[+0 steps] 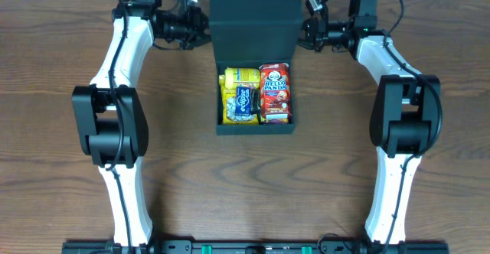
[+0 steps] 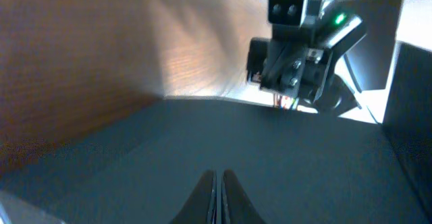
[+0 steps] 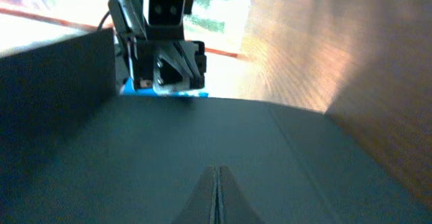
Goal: Pack container
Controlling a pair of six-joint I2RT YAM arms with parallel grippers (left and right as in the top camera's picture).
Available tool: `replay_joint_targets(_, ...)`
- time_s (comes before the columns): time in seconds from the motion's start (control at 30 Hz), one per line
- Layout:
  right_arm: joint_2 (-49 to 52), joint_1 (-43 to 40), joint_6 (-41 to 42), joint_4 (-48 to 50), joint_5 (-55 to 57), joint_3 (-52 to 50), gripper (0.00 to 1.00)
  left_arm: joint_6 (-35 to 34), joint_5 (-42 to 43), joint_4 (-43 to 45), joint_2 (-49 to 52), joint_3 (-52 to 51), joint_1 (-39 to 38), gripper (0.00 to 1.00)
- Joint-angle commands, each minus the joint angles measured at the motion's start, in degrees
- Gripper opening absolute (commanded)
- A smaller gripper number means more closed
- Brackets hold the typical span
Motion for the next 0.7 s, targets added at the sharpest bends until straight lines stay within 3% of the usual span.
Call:
replay_joint_targets(0.0,0.7,0.3,5.7,-1.6,-1.7,0.1,0.02,8.1,-2.2,-3.8,-2.9,0.5,-0.2,0.05)
replay_joint_targets(0.2,0.7,1.2,5.7,-2.6,-1.8,0.1,0.02,12.7,-2.9,-8.0,-4.3,0.5,-1.0,0.06)
replay_joint_targets(0.43,0.7,1.1,4.8,0.3,-1.2,0.1,0.02,12.8,-6.0,-10.5,-5.1,0.5,-1.3,0.06)
replay_joint_targets(0.67,0.7,1.1,4.8,10.3,13.0,0.6,0.02,10.6,-17.7,-15.2,-9.8,0.5,-1.4,0.06)
